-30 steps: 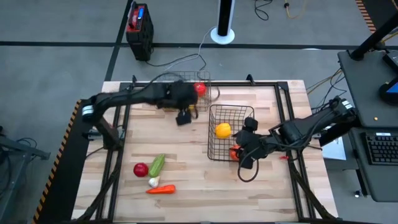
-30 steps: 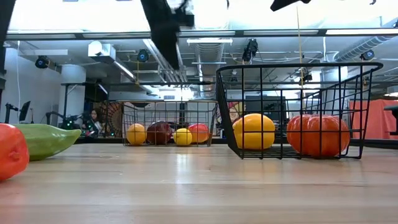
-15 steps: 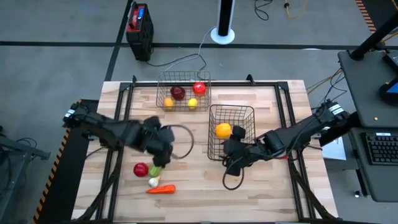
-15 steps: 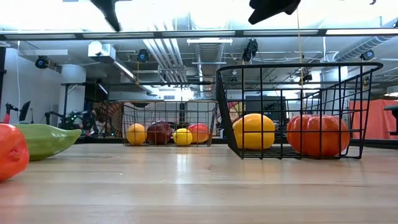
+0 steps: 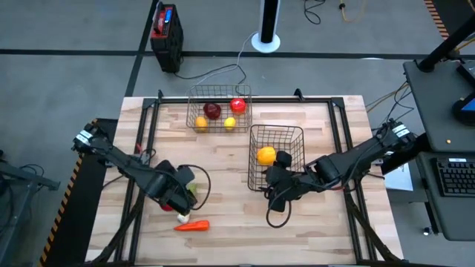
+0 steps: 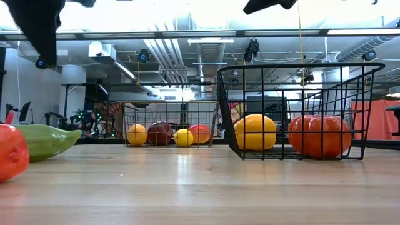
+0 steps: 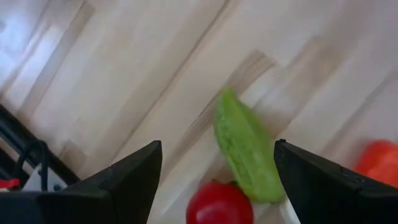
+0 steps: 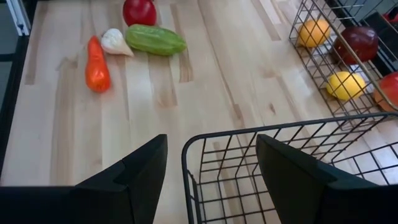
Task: Sort produce into baskets
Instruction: Put the green bitter melon into the black wire basket
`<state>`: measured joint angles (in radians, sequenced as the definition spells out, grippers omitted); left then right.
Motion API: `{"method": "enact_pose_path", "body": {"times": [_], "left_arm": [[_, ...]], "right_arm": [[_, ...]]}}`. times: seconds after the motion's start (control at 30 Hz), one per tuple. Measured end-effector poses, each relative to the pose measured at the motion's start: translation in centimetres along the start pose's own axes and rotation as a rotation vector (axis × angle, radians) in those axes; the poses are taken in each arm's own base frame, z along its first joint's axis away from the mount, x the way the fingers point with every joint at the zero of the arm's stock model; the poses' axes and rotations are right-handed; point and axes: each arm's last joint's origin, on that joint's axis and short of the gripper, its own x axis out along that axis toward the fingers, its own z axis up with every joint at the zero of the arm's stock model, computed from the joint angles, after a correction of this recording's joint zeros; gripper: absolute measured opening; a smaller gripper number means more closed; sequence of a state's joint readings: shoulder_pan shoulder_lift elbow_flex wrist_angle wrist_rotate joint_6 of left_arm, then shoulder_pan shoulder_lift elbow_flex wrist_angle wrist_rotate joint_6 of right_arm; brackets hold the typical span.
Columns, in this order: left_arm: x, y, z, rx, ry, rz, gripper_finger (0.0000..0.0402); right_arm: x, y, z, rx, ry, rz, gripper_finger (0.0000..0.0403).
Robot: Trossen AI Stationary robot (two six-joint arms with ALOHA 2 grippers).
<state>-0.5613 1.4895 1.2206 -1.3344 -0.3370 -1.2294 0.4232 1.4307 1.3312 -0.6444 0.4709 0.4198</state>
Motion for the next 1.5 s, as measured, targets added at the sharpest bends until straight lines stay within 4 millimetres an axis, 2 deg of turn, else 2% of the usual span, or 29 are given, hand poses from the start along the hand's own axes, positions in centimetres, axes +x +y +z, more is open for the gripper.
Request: {"method": "enact_pose_path", "body": {"times": [0.23,0.43,0.67,1.0,1.5], "left_arm": [[2.9,-0.7,-0.8,-0.023,-0.02,-0.047,0.0291],[4.2,-0.5,-1.1,-0.102,-0.011,-0.022,0.0291],[5.1,-1.1,-1.2,-0.223,0.028,-0.008,0.0291],[6.4,-2.1,-1.4,-0.216,0.069,0.014,0.0291],[9.8,-3.9,-1.2,-0.135,0.11,0.074,0.029]], "right_arm": [[0.0,0.0,0.0,0.0,-0.001,0.0,0.0238],[0.0,0.0,0.0,-0.001,0.0,0.0,0.0238],[0.0,0.0,0.0,-0.004,0.001,-0.002,0.0238],[0.1,0.0,0.0,-0.004,-0.003,-0.011,0.0238],[0.2,0.0,0.0,-0.012,-0.011,-0.027,0.0238]]}}
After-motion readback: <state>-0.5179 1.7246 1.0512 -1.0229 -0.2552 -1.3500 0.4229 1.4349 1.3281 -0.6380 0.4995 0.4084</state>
